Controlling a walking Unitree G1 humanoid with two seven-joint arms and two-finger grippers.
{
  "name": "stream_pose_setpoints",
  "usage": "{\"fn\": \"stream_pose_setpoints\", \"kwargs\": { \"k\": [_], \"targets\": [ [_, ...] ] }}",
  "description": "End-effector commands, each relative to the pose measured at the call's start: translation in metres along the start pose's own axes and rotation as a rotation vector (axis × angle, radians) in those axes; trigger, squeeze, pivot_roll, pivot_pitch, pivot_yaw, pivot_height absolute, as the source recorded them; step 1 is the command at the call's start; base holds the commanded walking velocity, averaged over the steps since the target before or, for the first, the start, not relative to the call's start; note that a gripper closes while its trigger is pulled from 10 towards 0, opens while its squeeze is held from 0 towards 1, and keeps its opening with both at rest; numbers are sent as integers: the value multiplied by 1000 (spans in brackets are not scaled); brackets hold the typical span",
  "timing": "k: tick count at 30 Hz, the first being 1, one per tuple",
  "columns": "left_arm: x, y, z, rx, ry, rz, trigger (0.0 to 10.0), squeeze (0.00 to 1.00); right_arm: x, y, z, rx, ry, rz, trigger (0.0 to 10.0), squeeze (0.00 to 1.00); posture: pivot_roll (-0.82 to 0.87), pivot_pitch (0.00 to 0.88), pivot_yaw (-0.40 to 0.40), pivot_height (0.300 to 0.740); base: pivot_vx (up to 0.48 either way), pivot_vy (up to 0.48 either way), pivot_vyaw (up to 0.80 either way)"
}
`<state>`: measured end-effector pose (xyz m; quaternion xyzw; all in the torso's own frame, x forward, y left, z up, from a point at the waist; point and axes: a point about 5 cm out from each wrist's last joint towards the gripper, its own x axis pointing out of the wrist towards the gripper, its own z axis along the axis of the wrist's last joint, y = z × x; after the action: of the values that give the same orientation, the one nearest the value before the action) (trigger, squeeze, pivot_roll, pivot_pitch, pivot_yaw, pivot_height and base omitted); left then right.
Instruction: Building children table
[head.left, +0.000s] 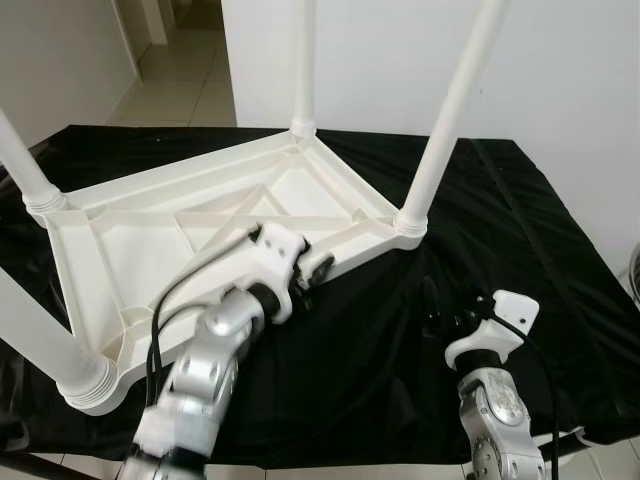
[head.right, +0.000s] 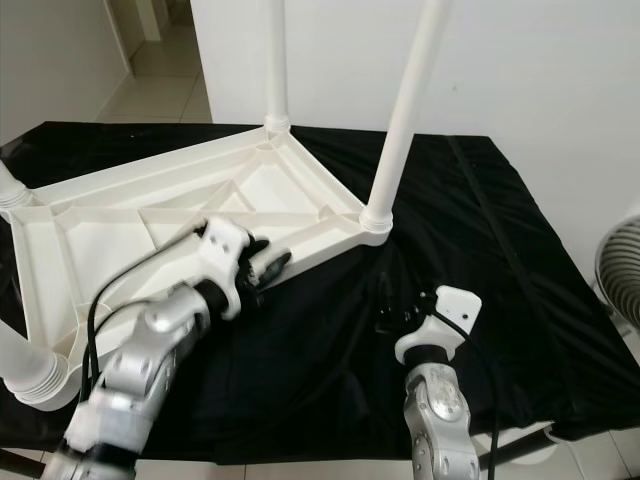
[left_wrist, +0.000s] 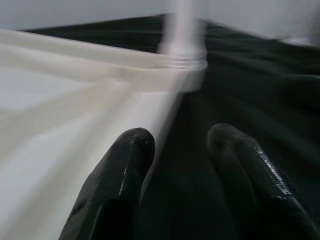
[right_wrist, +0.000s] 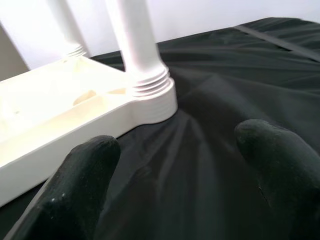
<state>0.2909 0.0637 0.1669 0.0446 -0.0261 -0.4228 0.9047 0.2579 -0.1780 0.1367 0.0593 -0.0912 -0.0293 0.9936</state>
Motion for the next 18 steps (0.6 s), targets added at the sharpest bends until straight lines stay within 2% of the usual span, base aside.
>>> {"fn": "stream_pose_setpoints", "kwargs": {
  "k": [1,3,6,9,12,15,18],
  "targets": [
    [-1,-13,-2,-2,13,-133,10000,0,-1,0,-4,1,15,3,10000,0,-55,81,-15,740,0,0,0],
    [-6,-25,-11,11,50,-221,10000,0,-1,1,-4,3,16,9,10000,0,-53,84,-17,740,0,0,0],
    [-6,-28,-16,18,73,-239,10000,0,0,2,-4,3,17,11,10000,0,-52,86,-18,740,0,0,0],
    [-1,-22,-23,5,100,-179,10000,0,-1,2,-4,4,16,9,10000,0,-60,94,-10,740,0,0,0],
    [0,-21,-23,5,100,-162,10000,0,-1,2,-4,4,15,8,10000,0,-60,94,-10,740,0,0,0],
    [4,-8,-26,1,119,-59,10000,0,-2,2,-4,6,14,-5,10000,0,-64,96,-5,740,0,0,0],
    [4,-4,-27,7,128,-35,10000,0,-2,2,-4,7,14,-9,10000,0,-65,97,-4,740,0,0,0]
  ]
}}
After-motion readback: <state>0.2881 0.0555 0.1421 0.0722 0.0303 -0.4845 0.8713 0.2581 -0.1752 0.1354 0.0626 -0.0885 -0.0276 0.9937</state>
